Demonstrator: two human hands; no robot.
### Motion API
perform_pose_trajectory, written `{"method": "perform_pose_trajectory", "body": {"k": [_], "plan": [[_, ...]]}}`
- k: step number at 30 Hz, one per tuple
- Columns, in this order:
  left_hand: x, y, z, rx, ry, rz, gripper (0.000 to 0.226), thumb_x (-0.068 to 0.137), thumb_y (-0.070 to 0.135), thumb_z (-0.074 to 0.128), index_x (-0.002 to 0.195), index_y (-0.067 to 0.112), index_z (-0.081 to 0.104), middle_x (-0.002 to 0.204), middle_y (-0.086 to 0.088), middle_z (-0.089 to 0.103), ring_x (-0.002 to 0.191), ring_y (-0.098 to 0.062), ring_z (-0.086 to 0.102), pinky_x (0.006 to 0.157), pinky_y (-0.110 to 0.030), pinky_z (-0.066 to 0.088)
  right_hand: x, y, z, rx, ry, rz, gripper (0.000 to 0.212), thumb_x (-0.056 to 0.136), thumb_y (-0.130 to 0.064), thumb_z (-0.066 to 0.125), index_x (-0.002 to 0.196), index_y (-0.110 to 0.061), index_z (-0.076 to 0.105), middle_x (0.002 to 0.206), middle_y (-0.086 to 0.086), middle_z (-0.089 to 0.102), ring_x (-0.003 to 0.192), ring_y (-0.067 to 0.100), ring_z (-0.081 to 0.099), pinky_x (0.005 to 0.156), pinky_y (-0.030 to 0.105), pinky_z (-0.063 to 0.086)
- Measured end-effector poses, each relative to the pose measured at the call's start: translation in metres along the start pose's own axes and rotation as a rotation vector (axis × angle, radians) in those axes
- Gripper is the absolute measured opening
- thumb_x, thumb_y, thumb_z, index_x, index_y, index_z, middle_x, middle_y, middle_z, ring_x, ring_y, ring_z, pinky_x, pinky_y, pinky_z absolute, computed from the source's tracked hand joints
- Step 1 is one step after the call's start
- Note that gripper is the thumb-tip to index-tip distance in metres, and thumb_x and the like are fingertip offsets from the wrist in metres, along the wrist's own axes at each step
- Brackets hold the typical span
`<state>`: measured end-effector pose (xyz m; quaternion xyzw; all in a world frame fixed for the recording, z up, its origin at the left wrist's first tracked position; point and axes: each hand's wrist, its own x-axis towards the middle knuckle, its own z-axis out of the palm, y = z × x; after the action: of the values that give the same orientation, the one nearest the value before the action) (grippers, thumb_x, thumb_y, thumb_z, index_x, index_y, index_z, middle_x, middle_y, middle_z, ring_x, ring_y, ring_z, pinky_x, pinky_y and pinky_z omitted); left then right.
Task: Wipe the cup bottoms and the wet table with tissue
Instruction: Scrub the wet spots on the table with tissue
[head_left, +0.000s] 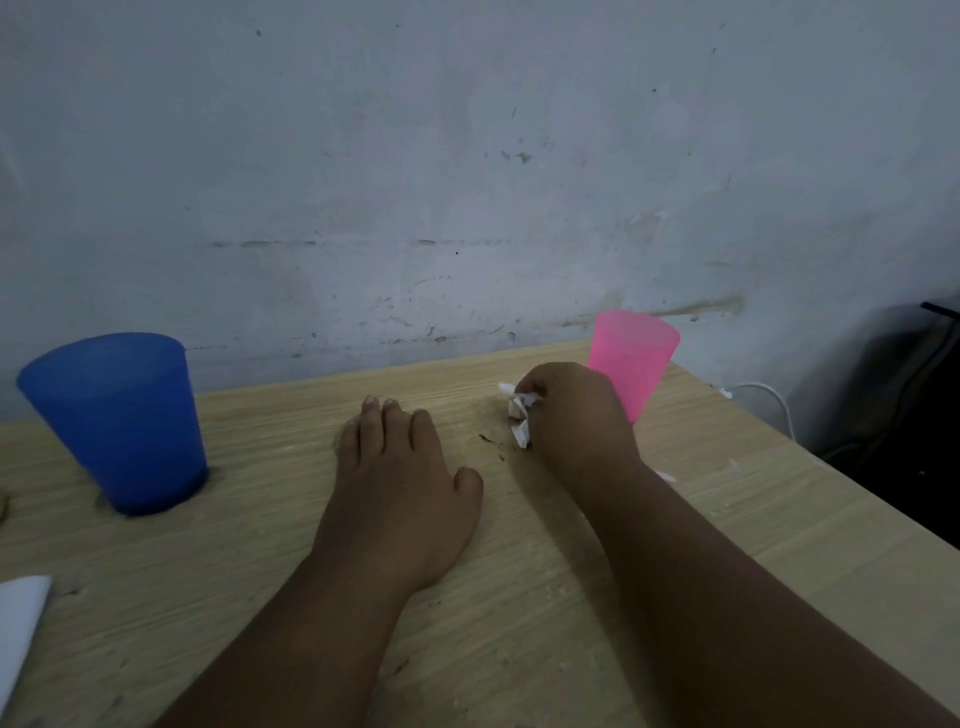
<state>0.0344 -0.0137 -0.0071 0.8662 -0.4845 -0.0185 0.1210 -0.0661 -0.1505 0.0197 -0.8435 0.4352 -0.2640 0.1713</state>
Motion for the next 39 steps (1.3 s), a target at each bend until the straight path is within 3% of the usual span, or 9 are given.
{"method": "perform_pose_trajectory", "body": {"k": [4, 8, 12, 18, 25, 29, 34, 37, 39], "plan": [[0.000, 0.001, -0.001, 0.003, 0.001, 0.001, 0.074, 0.101, 0.050, 0.023, 0.161, 0.009, 0.004, 0.169, -0.016, -0.005, 0.155, -0.029, -0.015, 0.126, -0.044, -0.007, 0.000, -0.008, -0.008, -0.303, -0.175, -0.140, 0.026, 0.086, -0.005, 0.056, 0.101, -0.015, 0.074, 0.099, 0.007, 0.066, 0.092, 0.023, 0.065, 0.083, 0.034, 0.055], [-0.002, 0.000, -0.001, 0.011, 0.001, 0.005, 0.074, 0.102, 0.050, 0.023, 0.161, 0.009, 0.004, 0.169, -0.016, -0.005, 0.155, -0.030, -0.015, 0.126, -0.044, -0.007, -0.006, -0.013, -0.023, -0.416, -0.383, -0.283, 0.018, 0.088, -0.006, 0.050, 0.080, -0.008, 0.065, 0.074, 0.005, 0.049, 0.077, 0.021, 0.053, 0.070, 0.031, 0.046], [-0.001, 0.000, -0.001, 0.010, -0.002, 0.005, 0.075, 0.102, 0.050, 0.022, 0.161, 0.008, 0.004, 0.169, -0.017, -0.006, 0.155, -0.030, -0.016, 0.126, -0.045, -0.008, -0.002, -0.014, -0.024, -0.479, -0.433, -0.282, 0.026, 0.091, -0.003, 0.049, 0.109, -0.008, 0.067, 0.097, 0.011, 0.066, 0.094, 0.025, 0.063, 0.084, 0.034, 0.053], [-0.001, 0.000, -0.001, 0.010, -0.011, 0.007, 0.075, 0.102, 0.050, 0.023, 0.161, 0.008, 0.003, 0.169, -0.017, -0.006, 0.155, -0.031, -0.016, 0.126, -0.045, -0.007, 0.003, -0.017, 0.001, -0.410, -0.289, -0.202, 0.026, 0.092, -0.011, 0.052, 0.113, -0.012, 0.067, 0.106, 0.011, 0.065, 0.097, 0.029, 0.063, 0.080, 0.035, 0.051], [0.001, -0.003, 0.001, -0.034, 0.017, -0.002, 0.071, 0.104, 0.046, 0.021, 0.161, 0.008, 0.001, 0.170, -0.015, -0.004, 0.156, -0.030, -0.012, 0.126, -0.045, -0.003, 0.002, -0.040, 0.009, -0.365, -0.442, -0.419, 0.034, 0.089, -0.001, 0.053, 0.115, -0.015, 0.071, 0.115, 0.012, 0.063, 0.107, 0.027, 0.061, 0.092, 0.034, 0.048], [0.001, -0.003, -0.001, -0.045, -0.002, -0.004, 0.073, 0.103, 0.043, 0.025, 0.161, 0.008, 0.000, 0.169, -0.015, -0.007, 0.156, -0.029, -0.014, 0.126, -0.044, -0.005, -0.006, -0.024, -0.016, -0.348, -0.454, -0.431, 0.032, 0.092, -0.007, 0.055, 0.117, -0.018, 0.072, 0.124, 0.001, 0.068, 0.113, 0.017, 0.061, 0.089, 0.015, 0.040], [0.000, -0.001, -0.003, -0.034, -0.008, -0.009, 0.071, 0.103, 0.042, 0.024, 0.161, 0.007, 0.003, 0.169, -0.017, -0.003, 0.156, -0.031, -0.013, 0.126, -0.044, -0.005, -0.003, -0.007, -0.035, -0.421, -0.378, -0.295, 0.032, 0.095, -0.009, 0.051, 0.118, -0.017, 0.072, 0.113, 0.008, 0.072, 0.102, 0.022, 0.067, 0.093, 0.035, 0.052], [0.000, -0.001, -0.003, -0.031, -0.013, -0.007, 0.071, 0.102, 0.042, 0.023, 0.161, 0.007, 0.004, 0.169, -0.017, -0.002, 0.156, -0.031, -0.012, 0.126, -0.044, -0.005, 0.000, -0.006, -0.026, -0.365, -0.212, -0.249, 0.029, 0.093, -0.009, 0.050, 0.109, -0.016, 0.073, 0.105, 0.009, 0.071, 0.094, 0.025, 0.067, 0.085, 0.034, 0.054], [0.000, 0.000, -0.002, -0.024, -0.011, -0.011, 0.071, 0.102, 0.042, 0.023, 0.161, 0.007, 0.004, 0.169, -0.016, -0.002, 0.156, -0.031, -0.012, 0.126, -0.044, -0.004, -0.002, -0.010, -0.015, -0.380, -0.264, -0.297, 0.026, 0.087, -0.007, 0.051, 0.098, -0.016, 0.074, 0.096, 0.008, 0.069, 0.089, 0.025, 0.065, 0.082, 0.035, 0.054]]}}
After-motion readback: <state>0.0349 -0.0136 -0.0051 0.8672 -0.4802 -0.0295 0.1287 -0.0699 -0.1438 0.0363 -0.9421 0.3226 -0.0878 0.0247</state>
